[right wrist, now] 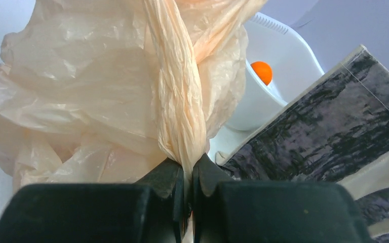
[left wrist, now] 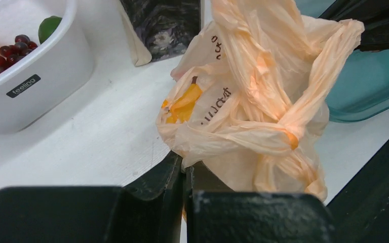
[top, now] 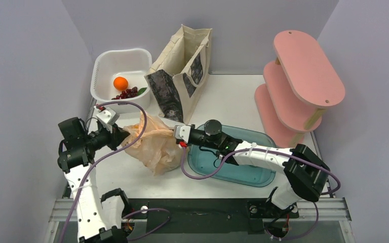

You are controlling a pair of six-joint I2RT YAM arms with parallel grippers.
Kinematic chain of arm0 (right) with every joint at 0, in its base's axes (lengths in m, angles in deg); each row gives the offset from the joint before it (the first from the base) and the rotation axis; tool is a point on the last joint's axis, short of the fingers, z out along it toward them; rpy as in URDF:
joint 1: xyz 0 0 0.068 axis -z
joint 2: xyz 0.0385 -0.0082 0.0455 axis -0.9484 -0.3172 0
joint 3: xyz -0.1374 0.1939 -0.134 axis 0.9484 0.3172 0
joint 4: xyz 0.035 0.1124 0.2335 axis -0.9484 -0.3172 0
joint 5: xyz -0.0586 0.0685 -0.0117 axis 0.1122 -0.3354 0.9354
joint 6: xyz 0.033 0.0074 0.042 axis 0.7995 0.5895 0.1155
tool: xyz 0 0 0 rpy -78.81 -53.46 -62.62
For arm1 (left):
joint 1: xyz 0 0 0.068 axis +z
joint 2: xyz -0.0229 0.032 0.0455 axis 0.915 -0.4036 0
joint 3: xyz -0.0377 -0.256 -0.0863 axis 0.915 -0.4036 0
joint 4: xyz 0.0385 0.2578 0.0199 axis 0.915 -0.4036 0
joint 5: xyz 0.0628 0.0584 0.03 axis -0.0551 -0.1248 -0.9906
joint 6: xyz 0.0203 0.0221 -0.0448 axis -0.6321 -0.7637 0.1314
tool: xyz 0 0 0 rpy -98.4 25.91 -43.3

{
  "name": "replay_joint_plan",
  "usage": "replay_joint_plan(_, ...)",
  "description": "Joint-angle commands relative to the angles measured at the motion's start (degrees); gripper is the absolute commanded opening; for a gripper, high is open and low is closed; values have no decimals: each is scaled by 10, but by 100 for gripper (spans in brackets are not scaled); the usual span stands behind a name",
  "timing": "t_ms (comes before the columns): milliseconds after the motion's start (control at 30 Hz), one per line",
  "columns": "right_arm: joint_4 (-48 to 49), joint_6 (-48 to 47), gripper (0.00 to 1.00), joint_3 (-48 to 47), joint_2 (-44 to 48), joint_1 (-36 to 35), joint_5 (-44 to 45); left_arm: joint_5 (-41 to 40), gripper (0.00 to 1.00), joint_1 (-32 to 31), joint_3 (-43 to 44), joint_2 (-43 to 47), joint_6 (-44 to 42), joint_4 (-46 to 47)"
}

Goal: Untie the knot of the grocery bags and take out the mixed food

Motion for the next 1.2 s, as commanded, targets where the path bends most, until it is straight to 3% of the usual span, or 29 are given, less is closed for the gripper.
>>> replay_joint_plan(0,-28,10,1,13,55,26,-22,51,0,67,7,-5,-19,-1)
replay_joint_plan(100,-75,36,36,-12,73,22,-26,88,0,62,29,-18,-42,-29)
replay_joint_plan(167,-107,61,48,-33,86,16,-25,97,0,50,30,-15,-33,-23)
replay_joint_plan(233,-125,84,51,-45,99,10,-21,97,0,31,22,-6,-18,-10)
replay_joint_plan(500,-125,140,46,-61,97,-12,-1,54,0,-58,-22,27,70,87)
replay_joint_plan(767,-111,155,46,-111,53,-12,12,36,0,-100,10,17,8,32)
replay_joint_plan(900,-112,132,40,-121,42,-11,31,21,0,-124,26,12,-13,16)
replay_joint_plan(1067,-129,100,50,-147,28,-10,39,17,0,-132,37,6,-29,8)
replay_joint_plan(1133,-155,74,46,-161,19,-11,26,19,0,-134,43,2,-22,17)
replay_joint_plan(1167,-170,56,38,-170,17,-12,24,21,0,-134,48,0,-20,19)
